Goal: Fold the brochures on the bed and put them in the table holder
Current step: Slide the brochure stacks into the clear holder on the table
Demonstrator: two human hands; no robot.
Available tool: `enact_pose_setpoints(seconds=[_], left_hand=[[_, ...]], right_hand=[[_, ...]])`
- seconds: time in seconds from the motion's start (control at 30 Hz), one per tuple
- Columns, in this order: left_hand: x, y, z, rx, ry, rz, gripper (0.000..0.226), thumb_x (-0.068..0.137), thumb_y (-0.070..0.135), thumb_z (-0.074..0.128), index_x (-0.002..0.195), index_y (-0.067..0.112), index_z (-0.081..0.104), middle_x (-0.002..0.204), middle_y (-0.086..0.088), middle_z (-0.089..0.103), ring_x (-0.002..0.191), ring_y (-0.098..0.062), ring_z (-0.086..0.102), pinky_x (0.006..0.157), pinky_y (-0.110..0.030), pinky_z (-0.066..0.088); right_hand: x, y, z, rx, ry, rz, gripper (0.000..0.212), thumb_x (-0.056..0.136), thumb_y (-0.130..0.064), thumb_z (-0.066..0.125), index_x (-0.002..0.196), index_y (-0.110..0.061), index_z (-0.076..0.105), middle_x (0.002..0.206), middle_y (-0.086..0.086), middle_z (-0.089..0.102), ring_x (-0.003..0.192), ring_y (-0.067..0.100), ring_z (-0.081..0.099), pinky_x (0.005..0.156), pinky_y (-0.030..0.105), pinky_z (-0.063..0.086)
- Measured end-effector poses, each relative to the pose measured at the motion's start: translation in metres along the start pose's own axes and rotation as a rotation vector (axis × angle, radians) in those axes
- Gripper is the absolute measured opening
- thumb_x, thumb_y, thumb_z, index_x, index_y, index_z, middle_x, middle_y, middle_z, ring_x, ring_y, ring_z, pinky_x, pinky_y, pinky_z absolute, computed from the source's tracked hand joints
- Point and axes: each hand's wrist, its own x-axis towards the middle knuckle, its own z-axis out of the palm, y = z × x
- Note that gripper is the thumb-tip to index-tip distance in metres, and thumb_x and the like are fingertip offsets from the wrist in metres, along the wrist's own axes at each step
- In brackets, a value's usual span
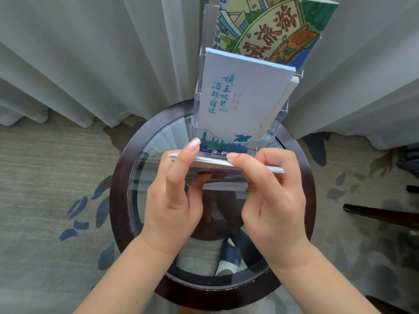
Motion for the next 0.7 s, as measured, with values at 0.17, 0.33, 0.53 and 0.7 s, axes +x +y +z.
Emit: enact_pose_setpoints(seconds=[0.17, 0.33, 0.53, 0.7], left_hand=[[0.035, 0.016, -0.008, 0.012, 0.027, 0.055, 0.076, 0.089, -0.008, 0.064, 0.146, 0.025, 0.026, 0.120, -0.011, 0.050, 0.102, -0.018, 0.057, 0.098, -0.011, 0.041], [0.099, 0.054, -0.026, -0.015, 0.058, 0.081, 0.078, 0.089, -0.004, 0.068, 0.148, 0.029, 0.030, 0.127, -0.011, 0.052, 0.107, -0.013, 0.055, 0.093, -0.014, 0.044], [0.196, 0.098, -0.053, 0.028, 0.045, 0.149, 0.065, 0.090, 0.003, 0.063, 0.146, 0.031, 0.044, 0.121, -0.003, 0.063, 0.104, -0.020, 0.064, 0.079, -0.042, 0.059], [0.254, 0.115, -0.061, 0.147, 0.051, 0.231, 0.067, 0.092, 0.008, 0.071, 0.145, 0.039, 0.044, 0.119, -0.004, 0.055, 0.087, -0.024, 0.066, 0.065, -0.049, 0.060]], right_hand=[[0.028, -0.008, -0.015, 0.017, 0.071, -0.036, 0.038, 0.106, -0.006, 0.033, 0.128, -0.013, 0.063, 0.101, 0.012, 0.047, 0.093, 0.019, 0.053, 0.083, 0.027, 0.050], [0.084, -0.029, -0.053, -0.028, 0.154, -0.099, 0.047, 0.100, 0.002, 0.035, 0.129, -0.013, 0.069, 0.103, 0.011, 0.046, 0.092, 0.020, 0.054, 0.088, 0.022, 0.045], [0.173, -0.056, -0.103, -0.115, 0.170, -0.104, 0.056, 0.084, 0.006, 0.042, 0.129, -0.012, 0.069, 0.104, 0.012, 0.048, 0.089, 0.017, 0.052, 0.087, 0.010, 0.041], [0.224, -0.070, -0.131, -0.118, 0.186, -0.109, 0.060, 0.081, 0.003, 0.039, 0.129, -0.016, 0.070, 0.106, 0.012, 0.051, 0.084, 0.018, 0.056, 0.082, 0.009, 0.044]])
